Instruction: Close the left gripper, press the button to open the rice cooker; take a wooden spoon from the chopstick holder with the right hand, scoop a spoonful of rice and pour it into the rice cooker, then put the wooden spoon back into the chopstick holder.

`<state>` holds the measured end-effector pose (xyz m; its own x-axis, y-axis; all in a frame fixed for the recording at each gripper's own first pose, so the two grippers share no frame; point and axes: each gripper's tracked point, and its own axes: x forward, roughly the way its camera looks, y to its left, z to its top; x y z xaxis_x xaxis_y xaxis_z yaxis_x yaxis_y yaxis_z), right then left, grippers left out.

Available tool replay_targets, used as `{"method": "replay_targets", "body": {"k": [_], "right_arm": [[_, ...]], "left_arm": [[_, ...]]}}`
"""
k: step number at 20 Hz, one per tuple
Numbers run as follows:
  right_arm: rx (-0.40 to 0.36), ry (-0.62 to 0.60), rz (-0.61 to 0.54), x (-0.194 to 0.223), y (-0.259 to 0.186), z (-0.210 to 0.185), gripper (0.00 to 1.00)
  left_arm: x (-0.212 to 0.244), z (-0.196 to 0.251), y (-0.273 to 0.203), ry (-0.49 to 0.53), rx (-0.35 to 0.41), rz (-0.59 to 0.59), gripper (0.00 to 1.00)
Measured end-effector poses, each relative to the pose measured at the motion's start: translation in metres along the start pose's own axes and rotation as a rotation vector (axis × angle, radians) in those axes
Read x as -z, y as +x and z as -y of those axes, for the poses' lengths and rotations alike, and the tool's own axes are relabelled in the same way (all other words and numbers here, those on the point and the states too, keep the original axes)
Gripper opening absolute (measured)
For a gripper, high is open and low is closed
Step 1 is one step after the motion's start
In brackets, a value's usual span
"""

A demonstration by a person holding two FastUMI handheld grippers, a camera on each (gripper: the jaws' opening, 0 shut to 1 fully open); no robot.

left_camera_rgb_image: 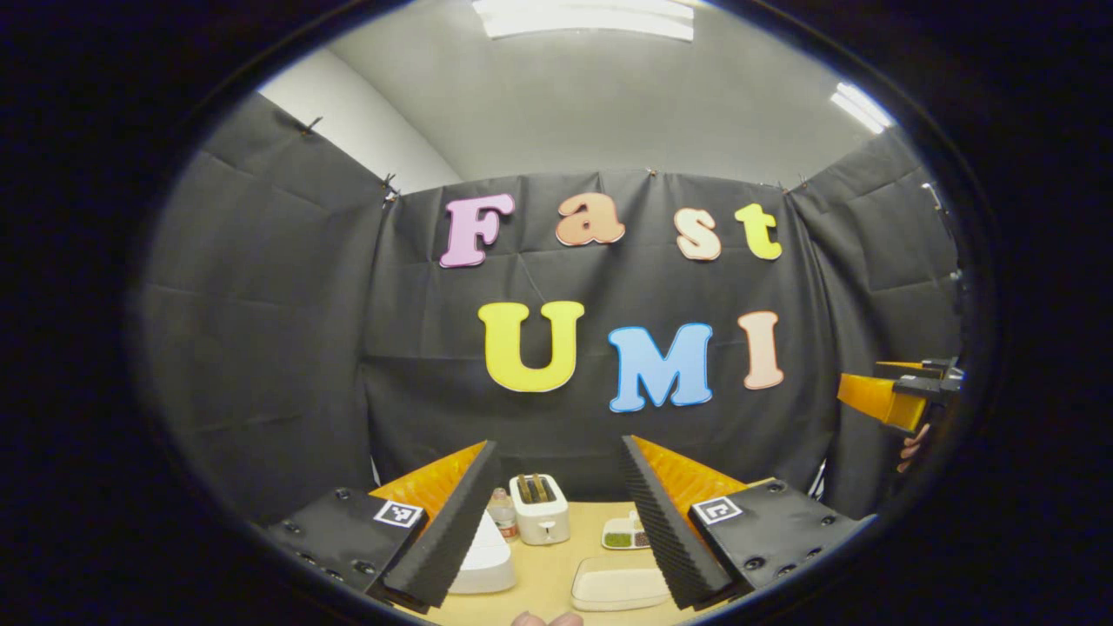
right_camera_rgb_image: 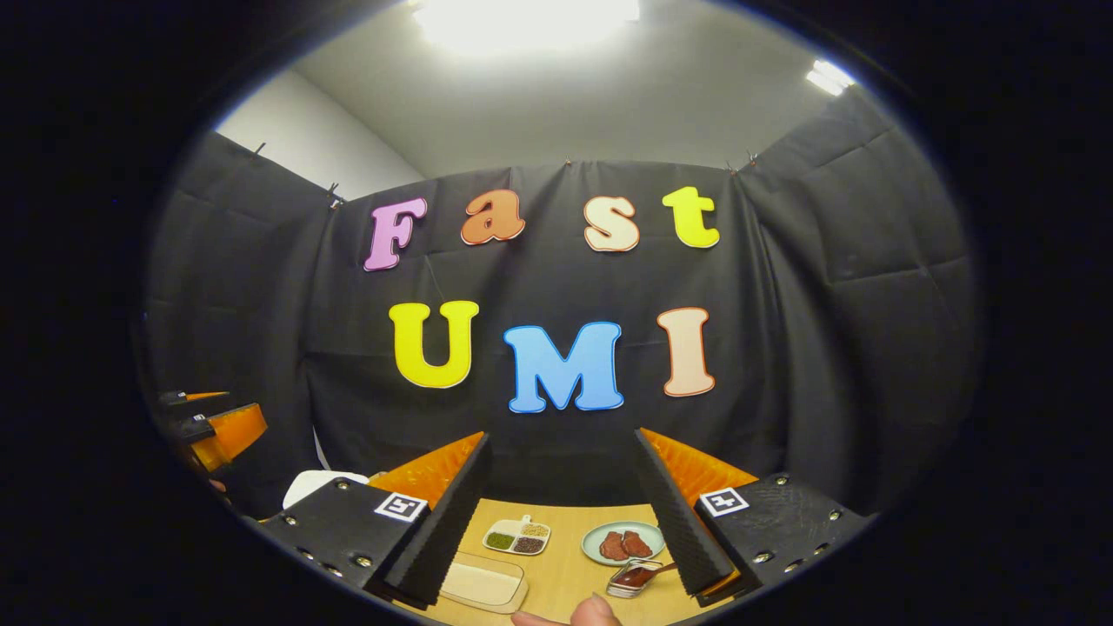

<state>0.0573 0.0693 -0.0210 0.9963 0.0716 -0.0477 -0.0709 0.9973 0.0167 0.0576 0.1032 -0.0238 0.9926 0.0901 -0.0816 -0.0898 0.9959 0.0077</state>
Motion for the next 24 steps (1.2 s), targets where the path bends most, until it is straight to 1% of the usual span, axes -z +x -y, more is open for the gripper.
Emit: {"method": "replay_targets", "body": {"k": [3, 6, 9, 13, 16, 17, 19, 20, 21, 22, 24], "right_arm": [[0.0, -0.007, -0.002, 0.0, 0.01, -0.018, 0.98], [-0.023, -0.034, -0.004, 0.0, 0.021, -0.035, 0.98], [-0.037, -0.03, -0.018, 0.005, 0.026, -0.039, 0.98], [-0.028, -0.019, -0.017, 0.007, 0.032, -0.037, 0.98], [-0.046, -0.011, -0.035, 0.013, 0.036, -0.047, 0.98], [-0.051, -0.017, -0.033, 0.014, 0.037, -0.051, 0.98], [-0.068, -0.021, -0.033, 0.015, 0.04, -0.062, 0.98], [-0.078, -0.019, -0.036, 0.016, 0.04, -0.067, 0.98], [-0.089, -0.013, -0.036, 0.016, 0.04, -0.073, 0.98], [-0.096, -0.007, -0.035, 0.016, 0.039, -0.079, 1.0], [-0.111, -0.009, -0.039, 0.017, 0.04, -0.09, 0.98]], "left_arm": [[0.004, -0.019, 0.01, -0.006, 0.005, 0.001, 0.97], [0.01, -0.029, 0.014, -0.003, -0.006, -0.003, 0.97], [0.011, -0.029, 0.014, 0.0, -0.006, -0.008, 0.97], [0.015, -0.031, 0.017, -0.01, -0.017, -0.017, 0.97], [0.016, -0.036, 0.024, -0.006, -0.022, -0.003, 0.97], [0.014, -0.04, 0.026, -0.006, -0.019, 0.005, 0.96], [0.016, -0.056, 0.026, 0.014, -0.037, 0.013, 0.97], [0.018, -0.063, 0.022, 0.015, -0.052, 0.02, 0.96], [0.023, -0.069, 0.021, 0.009, -0.063, 0.017, 0.99], [0.029, -0.078, 0.021, -0.001, -0.079, 0.011, 0.94], [0.048, -0.105, 0.031, -0.002, -0.137, -0.013, 0.85]]}}
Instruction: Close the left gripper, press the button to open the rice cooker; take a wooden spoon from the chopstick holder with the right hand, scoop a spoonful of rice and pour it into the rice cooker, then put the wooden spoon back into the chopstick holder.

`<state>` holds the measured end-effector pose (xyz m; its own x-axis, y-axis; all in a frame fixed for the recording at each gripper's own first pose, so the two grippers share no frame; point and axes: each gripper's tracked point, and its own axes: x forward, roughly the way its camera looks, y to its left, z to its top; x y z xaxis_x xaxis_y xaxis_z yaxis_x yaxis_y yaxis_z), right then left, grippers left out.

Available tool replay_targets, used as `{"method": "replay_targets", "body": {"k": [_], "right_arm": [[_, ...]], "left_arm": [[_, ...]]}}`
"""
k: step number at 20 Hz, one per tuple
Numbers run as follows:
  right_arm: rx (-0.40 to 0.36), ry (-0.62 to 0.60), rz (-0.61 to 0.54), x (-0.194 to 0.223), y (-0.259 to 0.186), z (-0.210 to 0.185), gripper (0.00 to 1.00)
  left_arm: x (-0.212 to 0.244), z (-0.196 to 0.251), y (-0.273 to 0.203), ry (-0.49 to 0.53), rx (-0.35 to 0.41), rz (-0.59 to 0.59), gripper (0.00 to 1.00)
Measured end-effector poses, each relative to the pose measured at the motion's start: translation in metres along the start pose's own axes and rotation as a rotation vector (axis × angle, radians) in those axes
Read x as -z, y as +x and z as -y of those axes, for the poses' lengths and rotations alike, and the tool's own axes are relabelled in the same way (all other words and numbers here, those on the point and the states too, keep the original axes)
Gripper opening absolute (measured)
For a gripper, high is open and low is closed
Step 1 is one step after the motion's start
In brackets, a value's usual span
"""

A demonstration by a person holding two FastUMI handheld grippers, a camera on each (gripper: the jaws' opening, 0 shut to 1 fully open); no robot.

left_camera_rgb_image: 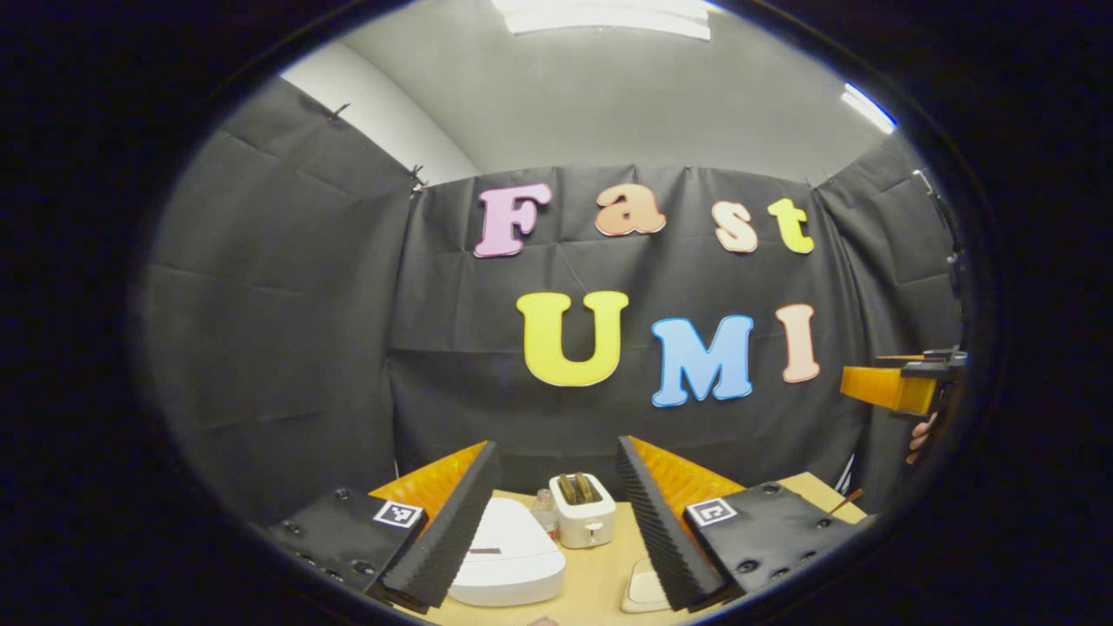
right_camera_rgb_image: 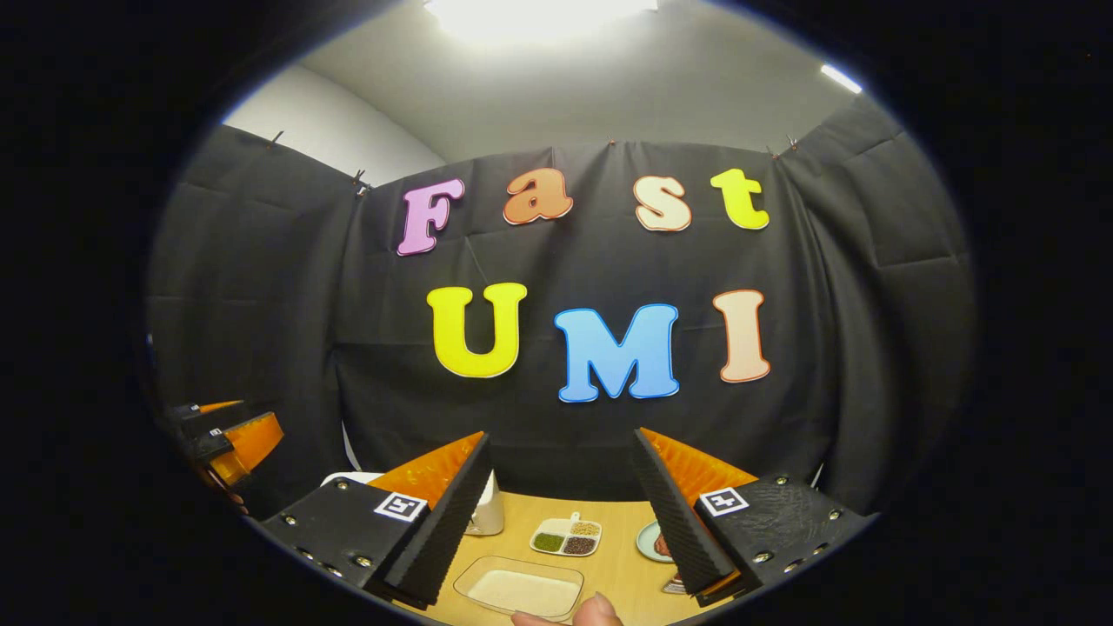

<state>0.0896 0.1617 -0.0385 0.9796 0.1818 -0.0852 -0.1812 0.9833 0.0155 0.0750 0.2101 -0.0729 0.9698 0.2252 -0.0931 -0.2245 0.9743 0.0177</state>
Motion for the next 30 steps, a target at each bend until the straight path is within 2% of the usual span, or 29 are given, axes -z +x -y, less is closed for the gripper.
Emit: {"method": "replay_targets", "body": {"k": [2, 4, 5, 7, 8, 12, 16, 17, 22, 28, 30], "right_arm": [[-0.008, -0.014, 0.0, 0.0, 0.0, -0.009, 0.98], [-0.01, -0.023, 0.002, -0.002, -0.002, -0.017, 0.98], [-0.013, -0.031, 0.0, 0.0, -0.002, -0.021, 0.98], [-0.009, -0.046, -0.001, -0.001, -0.002, -0.026, 0.98], [-0.01, -0.05, -0.001, -0.002, -0.003, -0.029, 0.98], [-0.005, -0.064, -0.02, 0.006, -0.002, -0.037, 0.98], [-0.003, -0.083, -0.049, 0.015, 0.002, -0.044, 0.98], [-0.002, -0.088, -0.055, 0.017, 0.003, -0.046, 0.98], [-0.003, -0.097, -0.066, 0.02, 0.007, -0.049, 0.98], [0.009, -0.094, -0.081, 0.024, 0.008, -0.043, 0.98], [0.016, -0.09, -0.082, 0.025, 0.007, -0.039, 0.98]], "left_arm": [[0.022, -0.015, 0.015, -0.008, -0.027, -0.034, 0.72], [0.049, -0.027, 0.032, -0.022, -0.038, -0.08, 0.48], [0.064, -0.039, 0.042, -0.02, -0.066, -0.103, 0.31], [0.098, -0.054, 0.063, -0.024, -0.099, -0.169, 0.12], [0.116, -0.057, 0.067, -0.029, -0.11, -0.206, 0.06], [0.179, -0.073, 0.092, -0.035, -0.177, -0.332, 0.08], [0.218, -0.079, 0.107, -0.005, -0.208, -0.424, 0.08], [0.227, -0.082, 0.111, -0.009, -0.218, -0.444, 0.06], [0.287, -0.091, 0.121, -0.05, -0.26, -0.612, 0.08], [0.318, -0.098, 0.13, -0.038, -0.295, -0.706, 0.07], [0.318, -0.1, 0.131, -0.045, -0.302, -0.704, 0.11]]}}
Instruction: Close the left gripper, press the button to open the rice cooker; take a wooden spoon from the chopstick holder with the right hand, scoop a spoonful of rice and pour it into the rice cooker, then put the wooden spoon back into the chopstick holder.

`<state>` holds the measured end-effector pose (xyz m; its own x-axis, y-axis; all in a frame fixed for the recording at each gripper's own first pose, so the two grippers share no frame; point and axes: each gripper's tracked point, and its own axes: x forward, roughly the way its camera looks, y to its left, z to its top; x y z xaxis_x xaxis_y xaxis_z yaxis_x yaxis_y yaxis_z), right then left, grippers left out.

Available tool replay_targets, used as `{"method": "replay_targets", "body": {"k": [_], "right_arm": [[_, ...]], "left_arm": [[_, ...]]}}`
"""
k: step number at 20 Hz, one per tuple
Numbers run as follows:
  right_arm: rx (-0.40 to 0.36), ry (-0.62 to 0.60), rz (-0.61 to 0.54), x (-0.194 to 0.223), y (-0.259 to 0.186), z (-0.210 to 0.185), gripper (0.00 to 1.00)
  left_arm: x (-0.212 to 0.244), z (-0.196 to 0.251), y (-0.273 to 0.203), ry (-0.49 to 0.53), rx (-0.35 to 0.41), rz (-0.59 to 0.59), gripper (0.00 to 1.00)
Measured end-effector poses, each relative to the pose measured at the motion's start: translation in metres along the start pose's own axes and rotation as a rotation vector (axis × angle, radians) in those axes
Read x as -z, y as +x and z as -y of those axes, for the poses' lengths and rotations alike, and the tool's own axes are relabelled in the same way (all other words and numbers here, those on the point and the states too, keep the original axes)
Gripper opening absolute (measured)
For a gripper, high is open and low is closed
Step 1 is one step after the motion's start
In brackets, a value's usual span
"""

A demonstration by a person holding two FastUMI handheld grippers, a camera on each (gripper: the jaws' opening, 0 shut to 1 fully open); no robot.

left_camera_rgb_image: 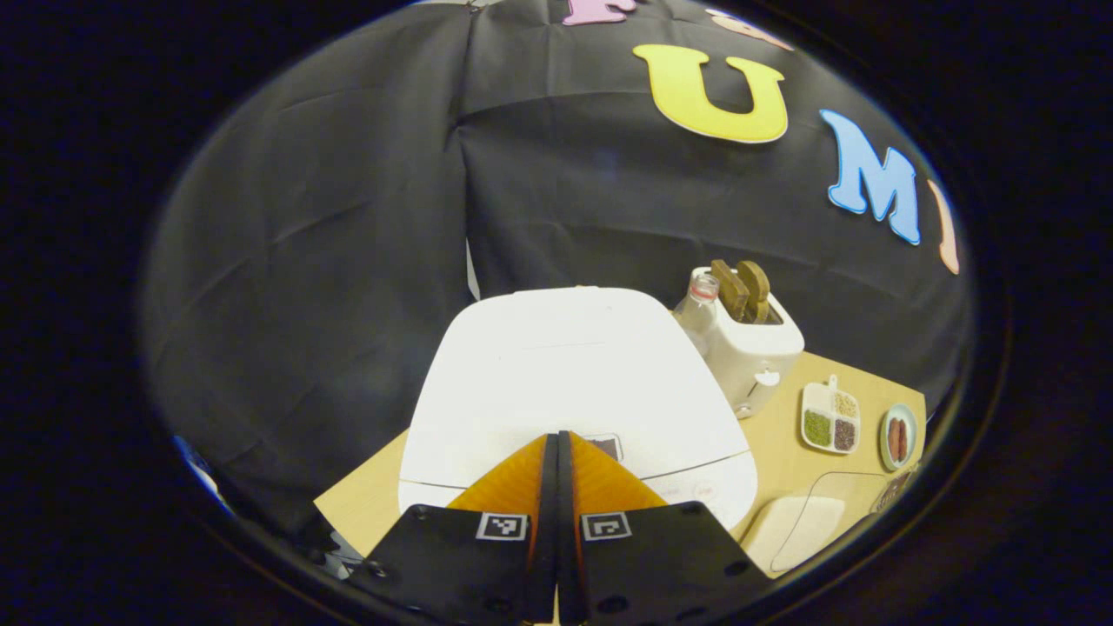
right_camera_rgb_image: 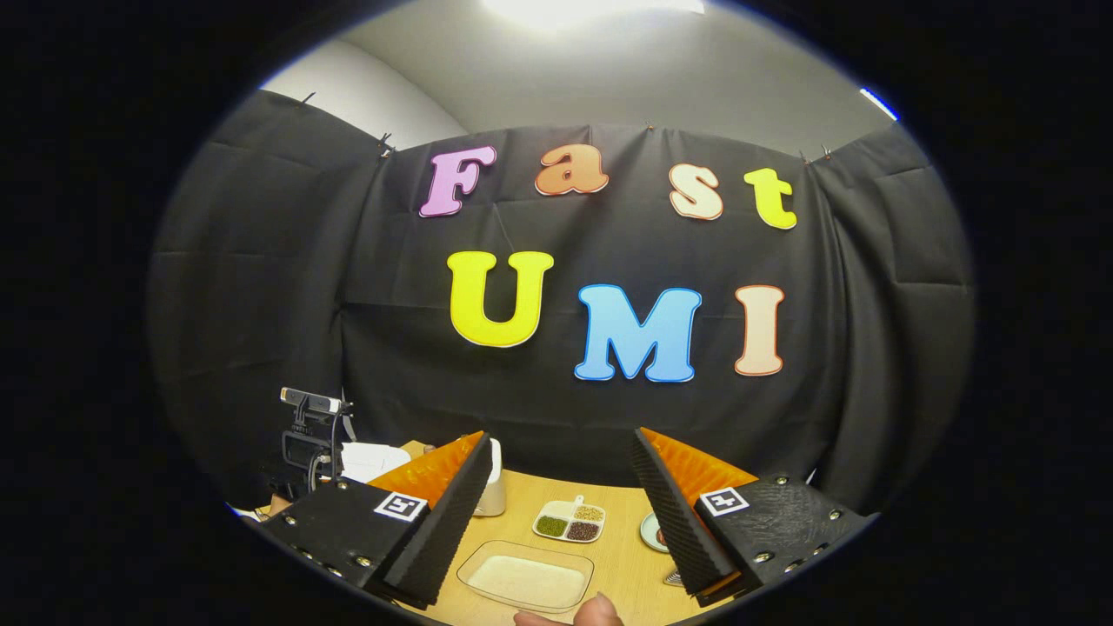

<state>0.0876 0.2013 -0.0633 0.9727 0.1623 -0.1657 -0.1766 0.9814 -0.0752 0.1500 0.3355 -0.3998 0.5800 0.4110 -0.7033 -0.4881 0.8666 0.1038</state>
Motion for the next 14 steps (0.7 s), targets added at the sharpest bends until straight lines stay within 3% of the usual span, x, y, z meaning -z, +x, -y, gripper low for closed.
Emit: {"method": "replay_targets", "body": {"k": [3, 6, 14], "right_arm": [[0.007, 0.008, -0.004, 0.002, -0.001, 0.004, 0.98], [0.019, 0.003, -0.006, 0.006, -0.003, 0.011, 0.98], [0.075, 0.065, -0.052, 0.032, -0.015, 0.04, 0.98]], "left_arm": [[-0.013, 0.0, -0.006, 0.023, -0.012, 0.053, 0.09], [-0.054, -0.003, -0.024, 0.007, 0.001, 0.21, 0.07], [-0.147, -0.018, -0.052, -0.016, 0.022, 0.441, 0.09]]}}
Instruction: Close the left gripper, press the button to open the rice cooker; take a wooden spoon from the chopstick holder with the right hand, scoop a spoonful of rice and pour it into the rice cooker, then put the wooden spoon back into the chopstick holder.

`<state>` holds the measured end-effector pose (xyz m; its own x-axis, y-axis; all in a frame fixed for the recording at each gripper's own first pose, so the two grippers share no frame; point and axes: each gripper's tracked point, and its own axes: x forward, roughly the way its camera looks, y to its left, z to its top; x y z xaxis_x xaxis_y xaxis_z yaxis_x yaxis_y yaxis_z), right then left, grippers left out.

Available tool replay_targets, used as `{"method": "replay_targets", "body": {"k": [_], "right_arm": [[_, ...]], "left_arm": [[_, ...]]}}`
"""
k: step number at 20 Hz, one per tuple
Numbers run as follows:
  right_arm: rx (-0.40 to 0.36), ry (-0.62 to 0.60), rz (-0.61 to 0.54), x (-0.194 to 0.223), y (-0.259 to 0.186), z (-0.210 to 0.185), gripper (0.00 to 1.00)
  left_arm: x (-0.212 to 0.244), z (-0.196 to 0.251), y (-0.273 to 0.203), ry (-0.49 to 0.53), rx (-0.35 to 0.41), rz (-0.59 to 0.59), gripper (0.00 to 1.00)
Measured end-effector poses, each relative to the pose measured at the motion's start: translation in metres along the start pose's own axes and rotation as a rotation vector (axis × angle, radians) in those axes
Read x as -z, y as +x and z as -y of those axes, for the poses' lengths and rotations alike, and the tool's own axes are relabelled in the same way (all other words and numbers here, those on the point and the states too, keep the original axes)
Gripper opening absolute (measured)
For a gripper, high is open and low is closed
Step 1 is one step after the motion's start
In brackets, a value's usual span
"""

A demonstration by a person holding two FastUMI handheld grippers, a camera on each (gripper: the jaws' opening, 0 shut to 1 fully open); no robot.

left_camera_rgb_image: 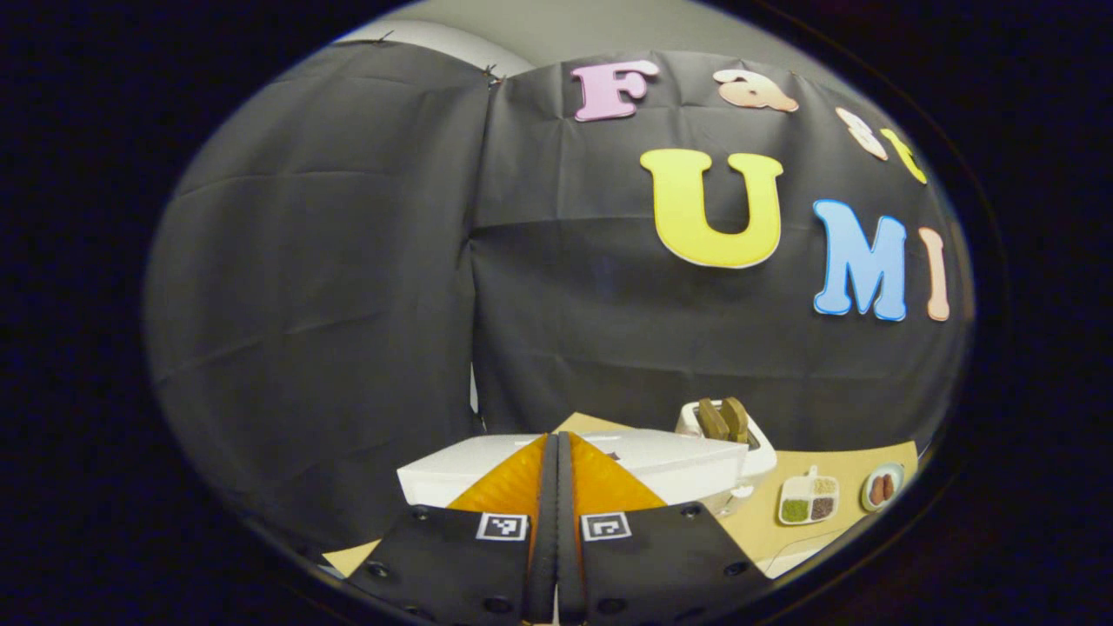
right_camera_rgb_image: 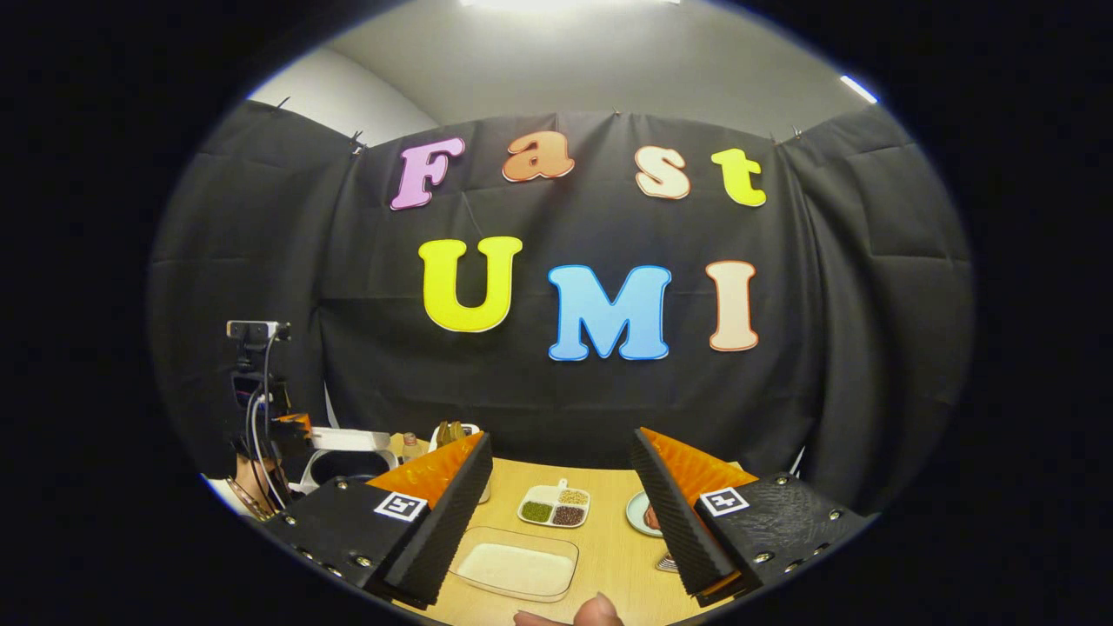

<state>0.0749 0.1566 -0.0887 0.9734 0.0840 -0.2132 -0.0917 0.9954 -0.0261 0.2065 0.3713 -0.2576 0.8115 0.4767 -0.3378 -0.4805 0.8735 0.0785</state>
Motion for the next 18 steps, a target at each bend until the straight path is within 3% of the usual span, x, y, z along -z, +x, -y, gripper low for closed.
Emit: {"method": "replay_targets", "body": {"k": [9, 18], "right_arm": [[0.067, 0.052, -0.028, 0.02, -0.006, 0.041, 0.98], [0.21, 0.109, -0.069, 0.067, -0.005, 0.139, 0.98]], "left_arm": [[-0.055, 0.002, -0.029, -0.017, 0.042, 0.139, 0.07], [-0.058, 0.03, -0.107, -0.119, 0.148, 0.158, 0.07]]}}
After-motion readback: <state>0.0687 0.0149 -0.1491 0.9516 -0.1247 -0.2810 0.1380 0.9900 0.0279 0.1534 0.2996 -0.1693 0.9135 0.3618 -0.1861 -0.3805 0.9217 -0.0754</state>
